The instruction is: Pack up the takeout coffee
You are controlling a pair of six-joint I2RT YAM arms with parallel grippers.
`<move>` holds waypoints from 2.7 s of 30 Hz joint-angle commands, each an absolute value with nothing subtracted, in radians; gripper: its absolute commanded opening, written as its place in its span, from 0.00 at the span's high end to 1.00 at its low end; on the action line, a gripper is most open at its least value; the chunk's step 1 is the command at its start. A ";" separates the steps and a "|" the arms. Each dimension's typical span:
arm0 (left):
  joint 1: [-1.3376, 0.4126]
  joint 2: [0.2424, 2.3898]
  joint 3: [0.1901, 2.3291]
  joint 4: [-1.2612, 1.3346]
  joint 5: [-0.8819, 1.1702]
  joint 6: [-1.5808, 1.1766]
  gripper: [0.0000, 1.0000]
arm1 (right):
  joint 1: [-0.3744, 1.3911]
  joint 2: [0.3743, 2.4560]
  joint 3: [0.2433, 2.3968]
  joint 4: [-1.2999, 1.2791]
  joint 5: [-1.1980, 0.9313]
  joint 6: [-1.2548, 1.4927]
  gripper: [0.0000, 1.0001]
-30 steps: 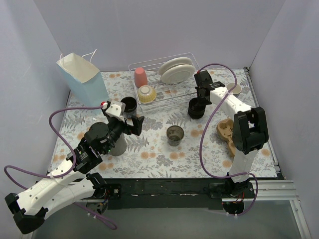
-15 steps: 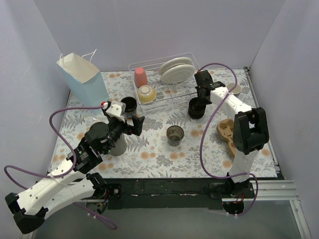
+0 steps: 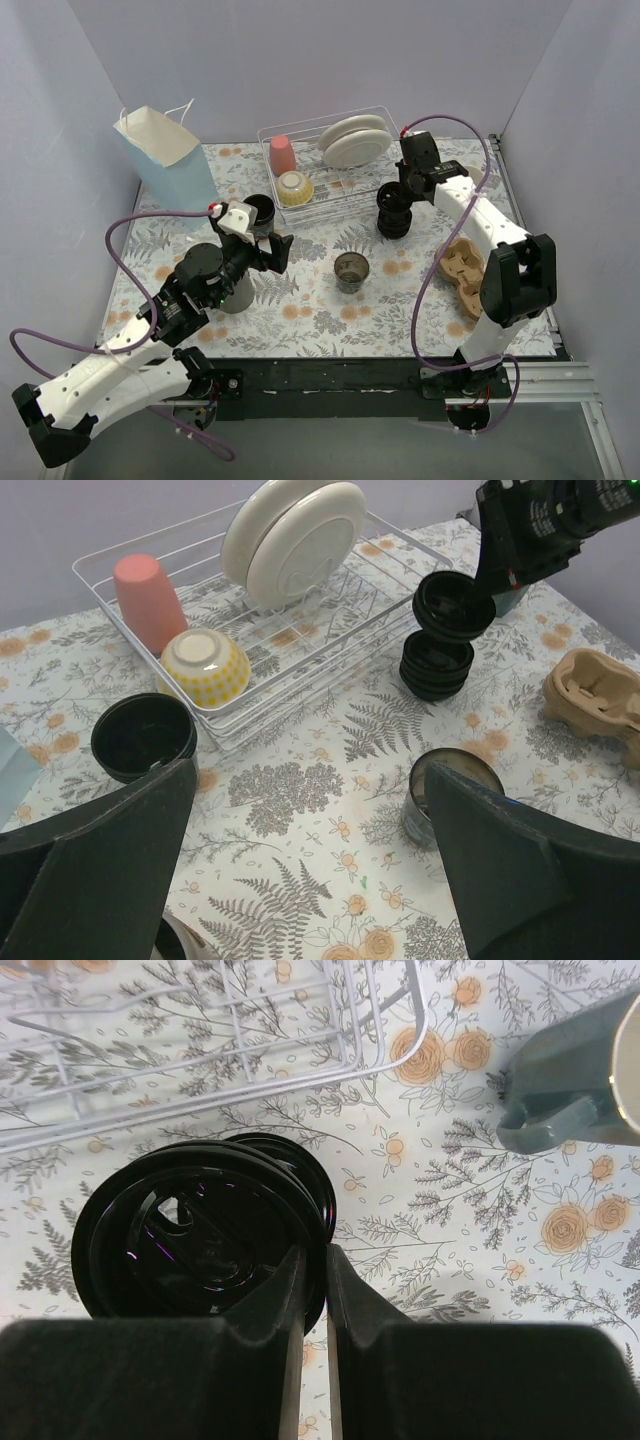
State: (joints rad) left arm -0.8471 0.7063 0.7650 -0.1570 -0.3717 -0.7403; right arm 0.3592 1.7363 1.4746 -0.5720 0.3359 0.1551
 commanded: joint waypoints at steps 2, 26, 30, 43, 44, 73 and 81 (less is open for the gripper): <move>-0.842 0.730 0.773 -0.166 -0.339 -0.750 0.02 | 0.354 1.677 1.433 -0.488 0.293 0.140 0.87; -0.844 0.724 0.767 -0.167 -0.333 -0.747 0.02 | 0.347 1.738 1.411 -0.479 0.347 0.127 0.89; -0.844 0.727 0.767 -0.167 -0.330 -0.747 0.02 | 0.345 1.735 1.436 -0.506 0.385 0.129 0.89; -0.844 0.747 0.773 -0.167 -0.313 -0.759 0.02 | 0.345 1.631 1.428 -0.545 0.321 0.144 0.89; -0.844 0.752 0.781 -0.169 -0.301 -0.762 0.02 | 0.345 1.617 1.413 -0.543 0.298 0.147 0.89; -0.844 0.942 1.045 -0.201 0.129 -1.012 0.03 | 0.345 0.993 0.865 -0.011 -0.687 0.523 0.88; -0.844 0.916 0.983 -0.048 0.299 -1.078 0.20 | 0.345 0.933 0.776 0.292 -0.873 0.750 0.88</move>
State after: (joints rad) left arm -0.8463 0.9405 1.0069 -0.1555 0.1844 -1.0271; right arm 0.3477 0.9680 0.8085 0.0326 -0.7303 0.5846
